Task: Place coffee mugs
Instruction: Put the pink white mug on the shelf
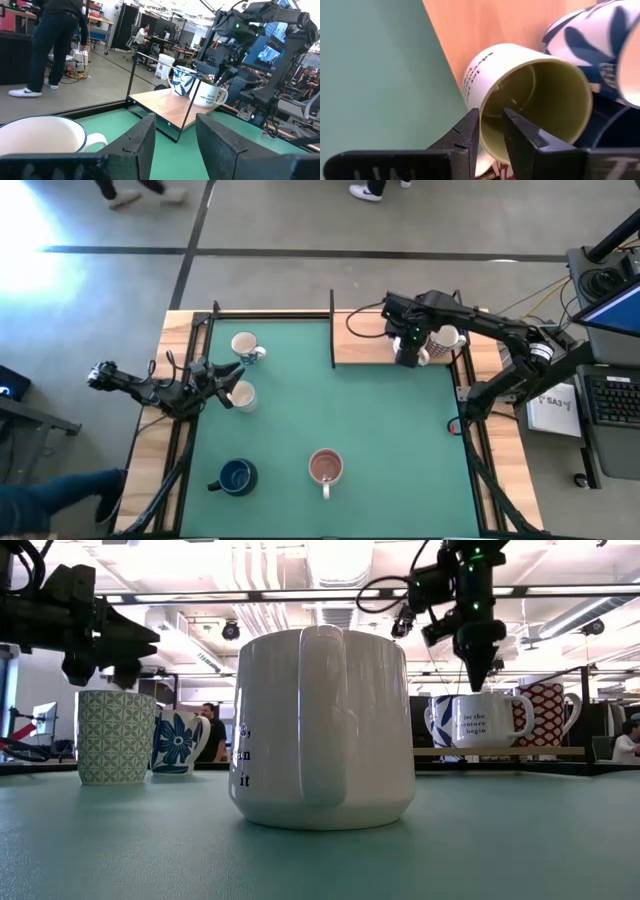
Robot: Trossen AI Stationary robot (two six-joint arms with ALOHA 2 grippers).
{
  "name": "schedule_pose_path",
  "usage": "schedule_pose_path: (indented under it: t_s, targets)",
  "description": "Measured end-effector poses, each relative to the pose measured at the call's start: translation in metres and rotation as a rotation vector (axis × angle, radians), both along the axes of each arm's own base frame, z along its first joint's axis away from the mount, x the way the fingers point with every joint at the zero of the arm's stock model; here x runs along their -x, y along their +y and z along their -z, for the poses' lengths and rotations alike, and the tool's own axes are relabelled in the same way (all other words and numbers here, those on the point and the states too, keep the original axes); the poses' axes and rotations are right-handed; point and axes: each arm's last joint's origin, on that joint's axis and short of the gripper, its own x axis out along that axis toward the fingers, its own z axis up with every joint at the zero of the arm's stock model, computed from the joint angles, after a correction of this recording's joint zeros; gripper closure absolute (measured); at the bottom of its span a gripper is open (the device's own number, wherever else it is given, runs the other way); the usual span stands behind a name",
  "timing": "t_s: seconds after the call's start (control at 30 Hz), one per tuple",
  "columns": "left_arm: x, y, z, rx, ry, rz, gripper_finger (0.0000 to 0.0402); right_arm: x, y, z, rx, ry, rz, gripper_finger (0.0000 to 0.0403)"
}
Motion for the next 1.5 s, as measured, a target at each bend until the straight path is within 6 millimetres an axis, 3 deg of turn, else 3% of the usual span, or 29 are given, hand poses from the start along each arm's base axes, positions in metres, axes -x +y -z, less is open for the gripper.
schedule_pose_path:
  t_s: [0.13, 0.27, 0.43, 0.57, 0.73, 1.07, 1.33, 1.5]
  targets:
    - [0.0, 0.0, 0.0, 0.0, 0.0, 0.0, 0.0278, -0.001, 0.002, -0.011, -0.015, -0.037, 0.074, 0.033]
    - [0.0, 0.0, 0.0, 0.0, 0.0, 0.001, 0.0278, -0.006, 0.011, -0.014, -0.165, -0.139, 0.181, 0.033]
    - [0.0, 0.0, 0.0, 0.0, 0.0, 0.0, 0.0278, -0.02, 0.034, -0.014, -0.263, -0.188, 0.137, 0.0335]
    - [0.0, 0.0, 0.0, 0.0, 0.0, 0.0, 0.0278, -0.037, 0.063, -0.014, -0.257, -0.228, 0.011, 0.0333]
    - [0.0, 0.0, 0.0, 0.0, 0.0, 0.0, 0.0278, -0.055, 0.114, -0.016, -0.259, -0.276, -0.19, 0.0335]
    - [0.0, 0.0, 0.0, -0.002, 0.005, 0.0, 0.0278, -0.062, 0.206, -0.014, -0.189, -0.351, -0.425, 0.0337]
    - [0.0, 0.0, 0.0, -0.001, 0.002, 0.0, 0.0278, -0.05, 0.249, -0.005, -0.187, -0.362, -0.35, 0.0339]
    - [0.0, 0.0, -0.001, 0.001, -0.009, 0.0, 0.0278, -0.043, 0.263, -0.004, -0.157, -0.374, -0.313, 0.034]
